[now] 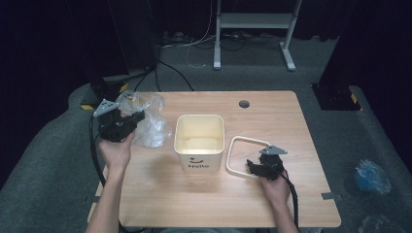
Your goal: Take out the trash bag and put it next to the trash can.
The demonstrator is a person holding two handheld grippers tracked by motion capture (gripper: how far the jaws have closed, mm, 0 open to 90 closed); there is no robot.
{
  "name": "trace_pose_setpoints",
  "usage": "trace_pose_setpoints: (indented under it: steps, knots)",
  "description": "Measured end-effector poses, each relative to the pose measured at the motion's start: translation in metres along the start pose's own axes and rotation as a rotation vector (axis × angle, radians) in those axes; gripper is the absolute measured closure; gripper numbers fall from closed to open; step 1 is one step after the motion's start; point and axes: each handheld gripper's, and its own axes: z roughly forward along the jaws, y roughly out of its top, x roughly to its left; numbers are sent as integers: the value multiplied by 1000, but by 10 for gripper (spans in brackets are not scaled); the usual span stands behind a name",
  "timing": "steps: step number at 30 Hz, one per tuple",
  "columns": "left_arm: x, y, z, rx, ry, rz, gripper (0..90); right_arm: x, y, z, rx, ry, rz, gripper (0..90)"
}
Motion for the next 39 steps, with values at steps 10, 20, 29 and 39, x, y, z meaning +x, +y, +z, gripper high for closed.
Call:
trace_pose_setpoints:
  steps: [10, 20, 29, 39]
  knots:
    - [3, -5, 5, 11, 11, -3, 889, 0, 0, 0, 0, 0, 0, 293]
    - [5, -10, 13, 30, 26, 4, 889, 0, 0, 0, 0, 0, 1, 293]
    - [9, -17, 21, 42, 34, -3, 889, 0, 0, 0, 0, -1, 0, 294]
    - [10, -27, 33, 61, 45, -14, 887, 0, 0, 0, 0, -1, 0, 294]
